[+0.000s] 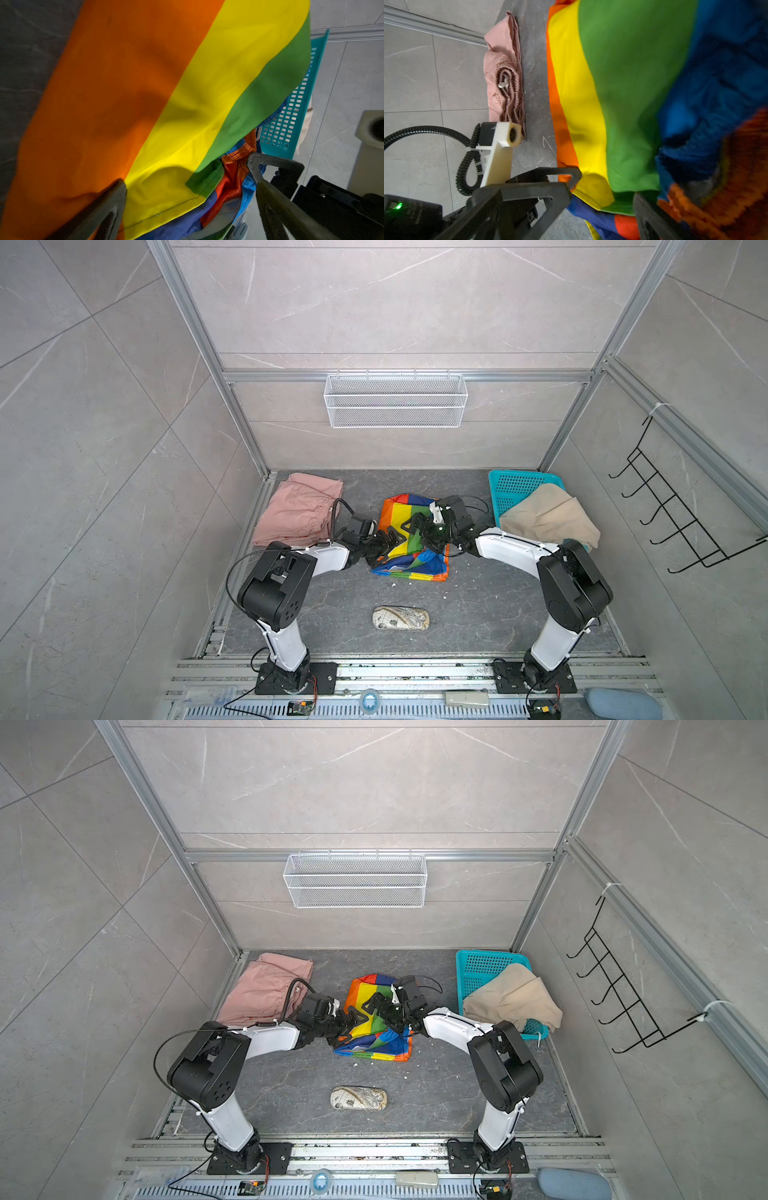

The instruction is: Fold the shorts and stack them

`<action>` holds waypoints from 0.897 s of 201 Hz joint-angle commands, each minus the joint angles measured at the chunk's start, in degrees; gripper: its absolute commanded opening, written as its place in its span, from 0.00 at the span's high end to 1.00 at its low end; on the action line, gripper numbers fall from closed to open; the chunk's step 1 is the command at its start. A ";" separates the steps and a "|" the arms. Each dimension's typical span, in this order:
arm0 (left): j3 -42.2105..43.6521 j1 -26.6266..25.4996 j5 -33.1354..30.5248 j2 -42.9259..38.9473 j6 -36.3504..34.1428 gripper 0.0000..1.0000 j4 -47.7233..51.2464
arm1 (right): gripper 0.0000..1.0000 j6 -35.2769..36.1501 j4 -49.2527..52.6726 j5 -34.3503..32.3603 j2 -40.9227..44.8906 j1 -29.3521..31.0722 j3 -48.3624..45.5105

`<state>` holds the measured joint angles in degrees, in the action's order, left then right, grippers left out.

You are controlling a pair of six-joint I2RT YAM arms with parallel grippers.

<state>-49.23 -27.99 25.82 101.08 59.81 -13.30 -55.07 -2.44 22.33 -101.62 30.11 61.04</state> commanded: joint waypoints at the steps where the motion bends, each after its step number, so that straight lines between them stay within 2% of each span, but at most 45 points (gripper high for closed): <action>1: 1.36 0.16 -0.84 -0.94 1.07 0.01 -2.68 | 0.00 -1.31 -2.88 1.43 0.03 -0.38 -5.62; 36: 2.71 0.14 -1.87 -0.03 0.91 0.01 -2.61 | 0.00 2.63 -0.82 -0.66 4.83 -2.04 -14.85; 69: 2.20 0.21 -1.91 -0.58 -0.08 0.01 -2.52 | 0.00 5.08 0.90 -0.43 7.47 -3.15 -18.47; 88: -3.47 0.35 -2.70 -3.20 -6.83 0.01 6.07 | 0.00 6.85 3.31 -0.13 11.18 -3.26 -17.02; 108: -11.38 0.36 -6.57 -6.15 -16.54 0.00 18.53 | 0.00 9.82 8.25 -1.80 16.18 -3.43 -13.70; 128: -18.29 1.13 -8.39 -6.23 -24.52 0.01 27.94 | 0.00 12.55 12.50 -3.31 18.89 -4.40 -11.07; 180: -28.30 3.15 -5.79 2.66 -32.78 0.01 40.81 | 0.00 15.25 15.21 -3.24 19.36 -8.29 -12.06</action>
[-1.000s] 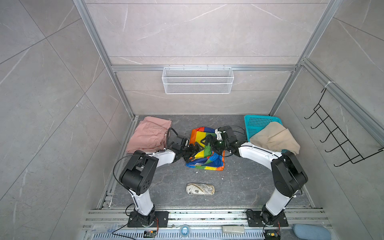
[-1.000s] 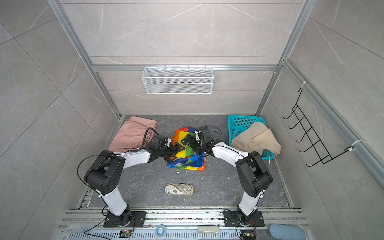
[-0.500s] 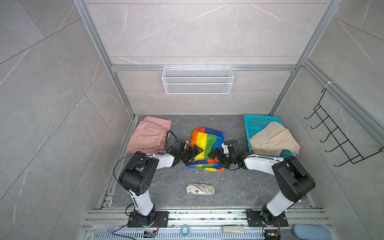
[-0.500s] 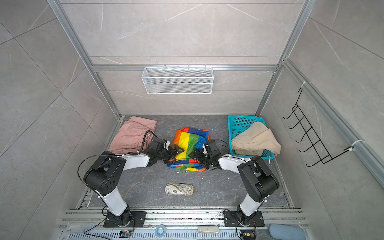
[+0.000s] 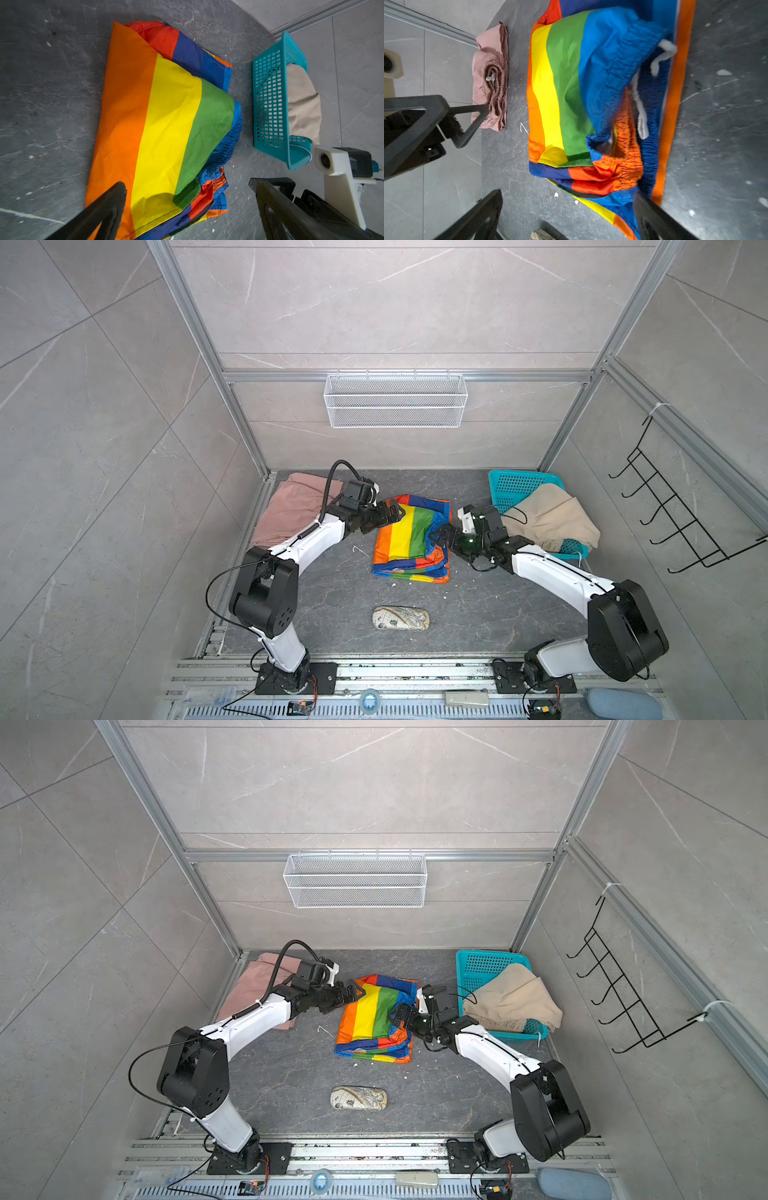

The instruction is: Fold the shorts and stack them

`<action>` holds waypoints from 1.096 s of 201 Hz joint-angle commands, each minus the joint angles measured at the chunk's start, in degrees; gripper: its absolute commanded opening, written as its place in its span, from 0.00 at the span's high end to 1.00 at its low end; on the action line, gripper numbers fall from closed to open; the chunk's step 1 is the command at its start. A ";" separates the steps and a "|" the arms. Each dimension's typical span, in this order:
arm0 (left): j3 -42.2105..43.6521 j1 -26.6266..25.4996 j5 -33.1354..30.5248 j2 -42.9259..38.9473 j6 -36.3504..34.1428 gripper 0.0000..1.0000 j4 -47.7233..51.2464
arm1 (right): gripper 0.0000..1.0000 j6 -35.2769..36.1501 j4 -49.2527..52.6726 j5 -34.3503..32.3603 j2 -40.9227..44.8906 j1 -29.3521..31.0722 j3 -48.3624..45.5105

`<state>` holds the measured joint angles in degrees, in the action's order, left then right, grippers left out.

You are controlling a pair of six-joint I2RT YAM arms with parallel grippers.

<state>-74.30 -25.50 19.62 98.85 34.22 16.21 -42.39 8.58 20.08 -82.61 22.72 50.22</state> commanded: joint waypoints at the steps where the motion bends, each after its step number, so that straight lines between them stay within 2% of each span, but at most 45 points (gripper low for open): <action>1: -3.40 0.69 0.42 5.14 -7.26 0.01 11.43 | 0.00 2.58 4.18 -1.04 0.34 -0.91 -1.30; 82: -11.89 1.41 -0.05 16.79 -11.92 0.03 16.83 | 0.00 2.88 2.68 0.01 0.08 -2.24 -4.34; 111: -13.50 1.51 0.11 19.77 -12.60 0.10 17.10 | 0.00 2.89 2.62 0.40 0.43 -2.68 -4.30; 151: -14.20 1.54 -0.50 21.91 -13.57 0.39 17.43 | 0.00 2.26 1.78 0.32 0.43 -2.90 -4.73; 183: -17.08 1.67 -3.41 21.62 -16.69 0.80 22.16 | 0.00 2.13 1.17 0.83 0.08 -3.00 -4.69; 193: -19.21 1.73 -5.75 21.29 -18.24 1.00 25.12 | 0.00 2.10 1.15 1.01 -0.01 -2.95 -4.60; 220: -26.99 1.88 -16.44 20.27 -23.36 1.00 35.12 | 0.00 2.02 0.91 1.43 -0.70 -2.97 -3.98</action>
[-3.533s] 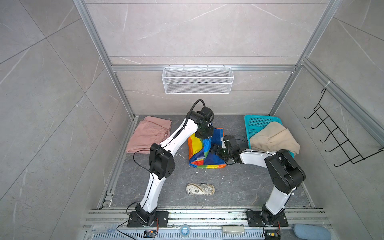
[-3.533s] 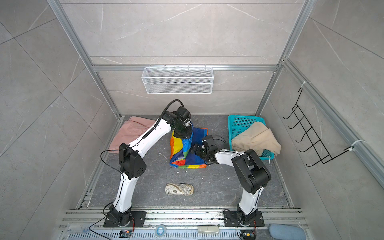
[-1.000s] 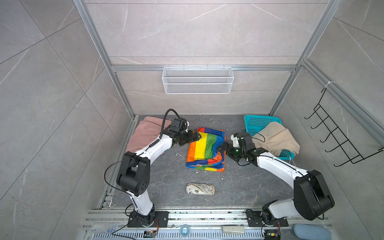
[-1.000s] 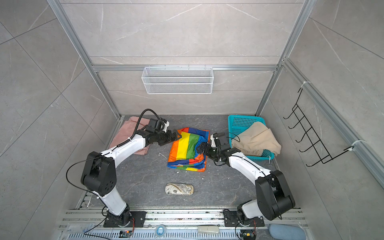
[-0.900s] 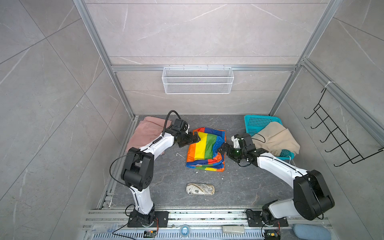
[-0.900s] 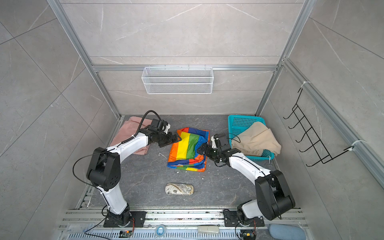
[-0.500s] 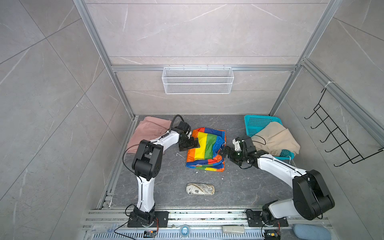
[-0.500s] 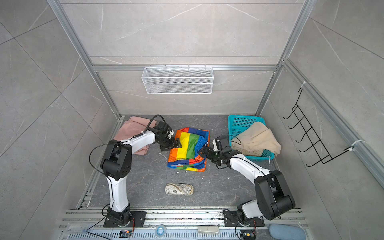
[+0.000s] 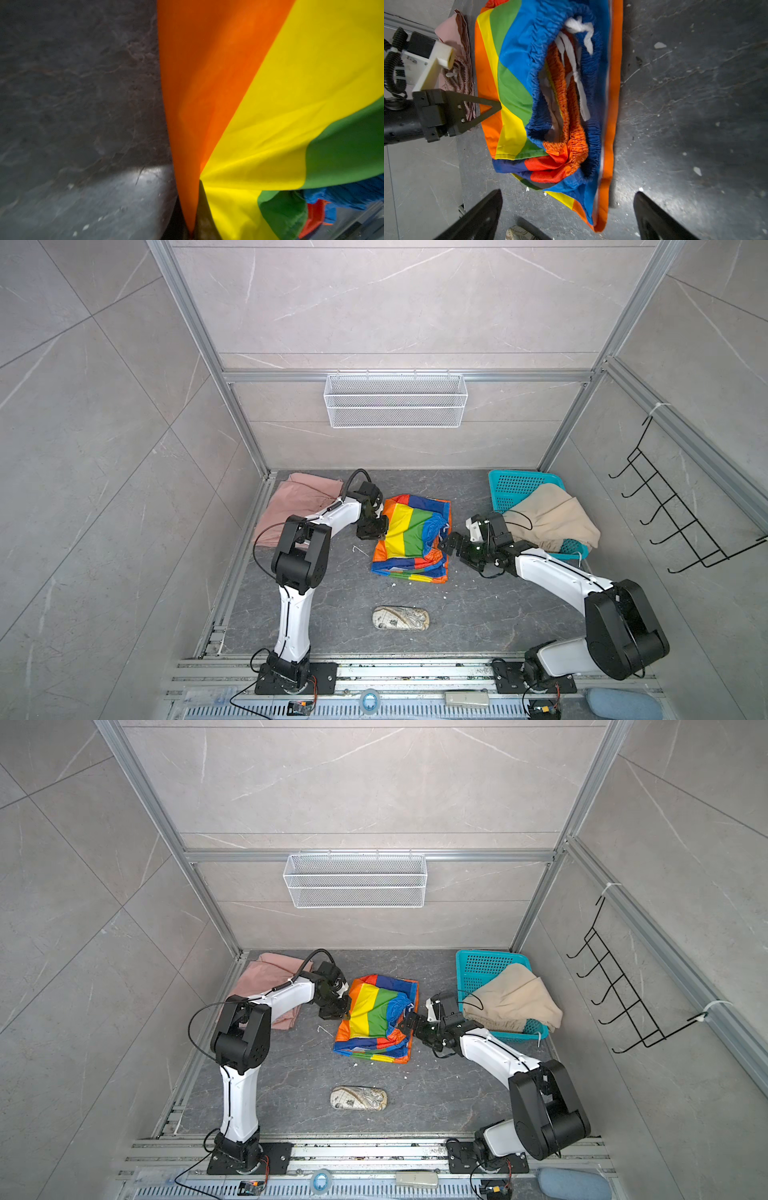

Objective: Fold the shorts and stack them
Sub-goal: 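Carry the folded rainbow shorts with the left gripper onto the pink shorts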

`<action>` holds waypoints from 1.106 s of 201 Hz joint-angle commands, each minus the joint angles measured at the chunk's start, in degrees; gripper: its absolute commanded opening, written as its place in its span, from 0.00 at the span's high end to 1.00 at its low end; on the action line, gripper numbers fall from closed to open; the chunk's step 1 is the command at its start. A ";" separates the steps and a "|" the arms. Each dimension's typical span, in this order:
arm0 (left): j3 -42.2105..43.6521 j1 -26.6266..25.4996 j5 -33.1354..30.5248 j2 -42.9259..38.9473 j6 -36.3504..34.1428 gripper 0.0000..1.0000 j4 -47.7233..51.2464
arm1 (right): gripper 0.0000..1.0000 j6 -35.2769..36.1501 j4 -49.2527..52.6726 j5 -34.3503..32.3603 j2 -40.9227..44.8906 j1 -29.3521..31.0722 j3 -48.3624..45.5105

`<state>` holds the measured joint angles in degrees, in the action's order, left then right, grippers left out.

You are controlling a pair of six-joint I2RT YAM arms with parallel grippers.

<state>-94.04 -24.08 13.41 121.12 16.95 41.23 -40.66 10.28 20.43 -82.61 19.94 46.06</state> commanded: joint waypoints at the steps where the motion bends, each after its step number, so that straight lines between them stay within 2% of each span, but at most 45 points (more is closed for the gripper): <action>1: -7.63 0.44 -10.68 -2.10 -6.29 1.00 10.40 | 0.00 0.22 -0.84 1.14 -0.75 -0.23 0.17; 52: -23.01 0.43 -34.21 -2.09 -16.10 1.00 24.44 | 0.00 -2.54 -5.21 3.09 -3.05 -0.11 0.16; 79: -26.97 0.49 -47.62 -1.31 -21.23 1.00 27.07 | 0.00 -3.76 -6.84 4.04 -4.43 0.47 0.80; 92: -26.76 0.84 -51.59 -2.11 -24.33 1.00 25.51 | 0.00 -3.81 -6.94 3.80 -5.03 1.46 1.75; 125: -25.93 2.71 -54.72 -4.38 -29.04 1.00 21.83 | 0.00 -2.93 -6.71 1.56 -7.37 6.43 6.71; 153: -26.02 4.15 -54.59 -5.82 -31.40 1.00 20.60 | 0.00 -1.32 -5.32 -1.09 -10.88 12.15 13.46; 199: -25.73 6.02 -53.37 -9.59 -30.13 1.00 18.16 | 0.00 -1.83 -5.05 -1.70 -18.82 18.33 22.62; 222: -25.83 8.66 -50.32 -10.76 -27.68 1.00 17.82 | 0.00 -2.35 -5.27 -1.76 -21.00 20.19 24.95</action>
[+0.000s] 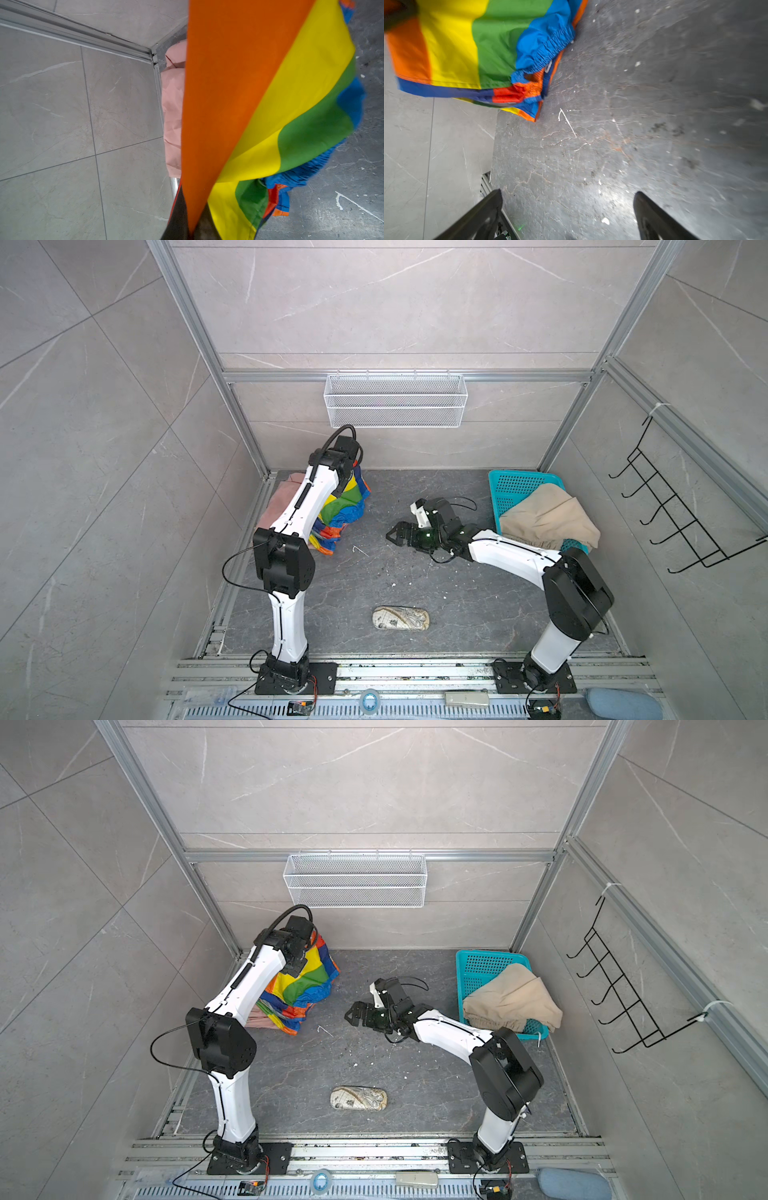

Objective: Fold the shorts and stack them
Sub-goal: 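Carry the folded rainbow shorts with the left gripper onto the pink shorts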

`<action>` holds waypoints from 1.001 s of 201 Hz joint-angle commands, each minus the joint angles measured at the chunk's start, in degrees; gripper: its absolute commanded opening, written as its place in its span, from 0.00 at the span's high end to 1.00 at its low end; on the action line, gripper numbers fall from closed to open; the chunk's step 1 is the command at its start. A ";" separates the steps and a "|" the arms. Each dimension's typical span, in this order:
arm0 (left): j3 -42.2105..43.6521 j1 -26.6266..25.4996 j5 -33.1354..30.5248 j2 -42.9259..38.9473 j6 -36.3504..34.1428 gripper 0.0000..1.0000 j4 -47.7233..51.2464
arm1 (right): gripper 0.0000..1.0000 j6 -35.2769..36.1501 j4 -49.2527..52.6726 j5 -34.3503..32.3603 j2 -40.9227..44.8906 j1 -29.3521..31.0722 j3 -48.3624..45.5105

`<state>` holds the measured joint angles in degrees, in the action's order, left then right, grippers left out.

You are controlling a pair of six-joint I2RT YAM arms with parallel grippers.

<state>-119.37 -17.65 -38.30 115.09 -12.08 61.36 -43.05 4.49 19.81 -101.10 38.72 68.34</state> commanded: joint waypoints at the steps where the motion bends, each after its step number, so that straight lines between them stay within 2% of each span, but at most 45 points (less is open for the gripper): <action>1: -0.46 2.34 1.57 -4.75 1.53 1.00 -2.31 | 0.00 -0.04 0.52 -1.16 -2.61 1.47 2.77; 43: 0.77 8.55 12.39 -6.45 7.14 1.00 -3.66 | 0.00 -0.97 -0.25 -1.02 -4.27 2.76 3.13; 83: 0.10 9.79 17.88 -7.06 8.04 1.00 -4.36 | 0.00 -1.60 -0.71 -1.26 -4.63 2.85 2.55; 101: -0.43 11.41 22.52 -7.54 9.33 1.00 -4.67 | 0.00 -1.69 -0.68 -1.15 -4.67 2.85 2.83; 153: 1.99 21.05 34.25 -8.09 13.17 1.00 -8.23 | 0.00 -2.00 -0.54 -0.68 -5.39 2.85 3.56; 201: 8.24 27.10 37.98 -6.00 15.86 1.00 -13.37 | 0.00 -2.48 -0.97 -0.41 -5.43 3.11 2.84</action>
<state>-112.95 8.05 -4.03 110.15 1.06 53.32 -44.62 4.23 19.51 -105.73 41.30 70.41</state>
